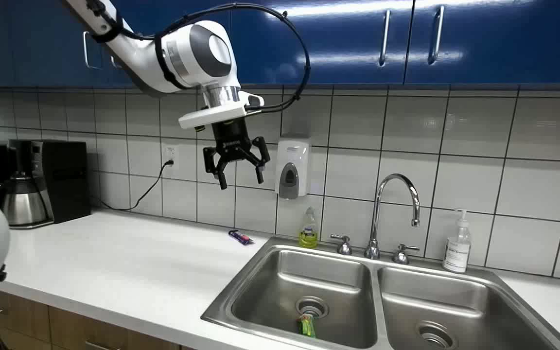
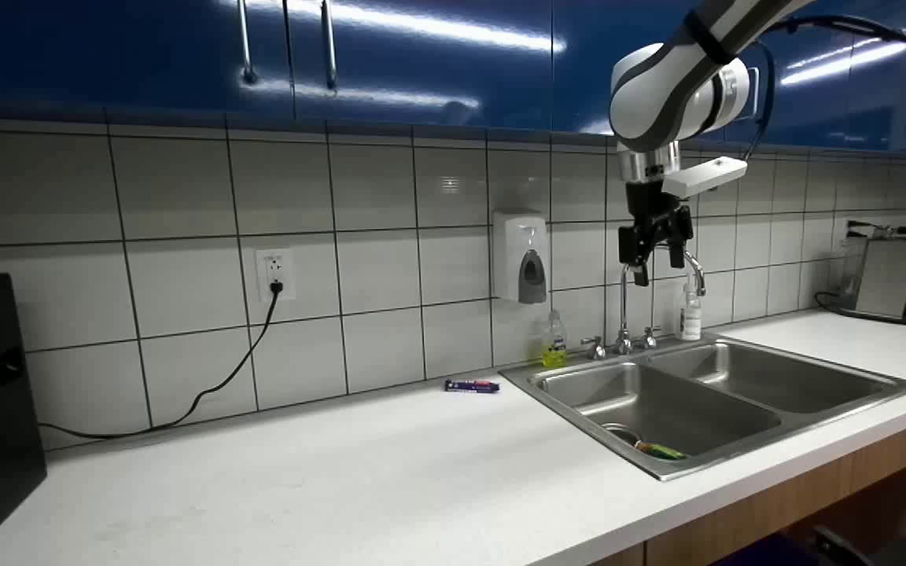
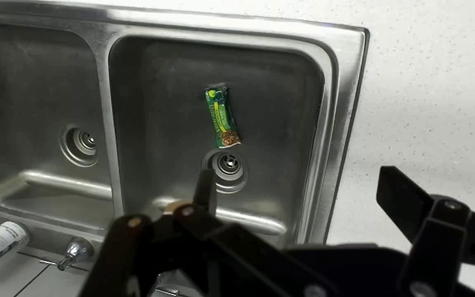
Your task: Remove the chocolate bar from the sink
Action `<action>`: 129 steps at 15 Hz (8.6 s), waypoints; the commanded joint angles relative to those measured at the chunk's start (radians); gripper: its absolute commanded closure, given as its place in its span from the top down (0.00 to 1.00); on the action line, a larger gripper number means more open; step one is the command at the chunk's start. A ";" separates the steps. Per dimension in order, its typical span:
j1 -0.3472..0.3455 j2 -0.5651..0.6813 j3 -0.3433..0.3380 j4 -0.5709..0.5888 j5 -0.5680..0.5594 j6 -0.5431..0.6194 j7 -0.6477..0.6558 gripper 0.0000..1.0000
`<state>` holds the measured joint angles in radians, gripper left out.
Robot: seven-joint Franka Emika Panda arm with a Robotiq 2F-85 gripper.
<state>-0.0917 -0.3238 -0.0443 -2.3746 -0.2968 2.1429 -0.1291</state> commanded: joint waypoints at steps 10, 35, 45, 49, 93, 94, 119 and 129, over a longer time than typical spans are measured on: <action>-0.006 0.018 -0.029 -0.019 0.096 -0.014 0.125 1.00; -0.146 0.708 -0.153 0.235 0.226 0.442 -0.074 1.00; -0.181 1.007 -0.090 0.492 0.220 0.361 -0.147 1.00; -0.182 1.060 -0.098 0.522 0.209 0.334 -0.152 1.00; -0.205 1.235 -0.073 0.607 0.126 0.469 -0.307 1.00; -0.209 1.234 -0.071 0.606 0.127 0.470 -0.311 1.00; -0.303 1.256 0.010 0.655 0.162 0.452 -0.358 0.28; -0.282 1.161 -0.008 0.586 0.171 0.442 -0.307 0.14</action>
<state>-0.3741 0.9309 -0.0540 -1.7215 -0.1371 2.5993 -0.4479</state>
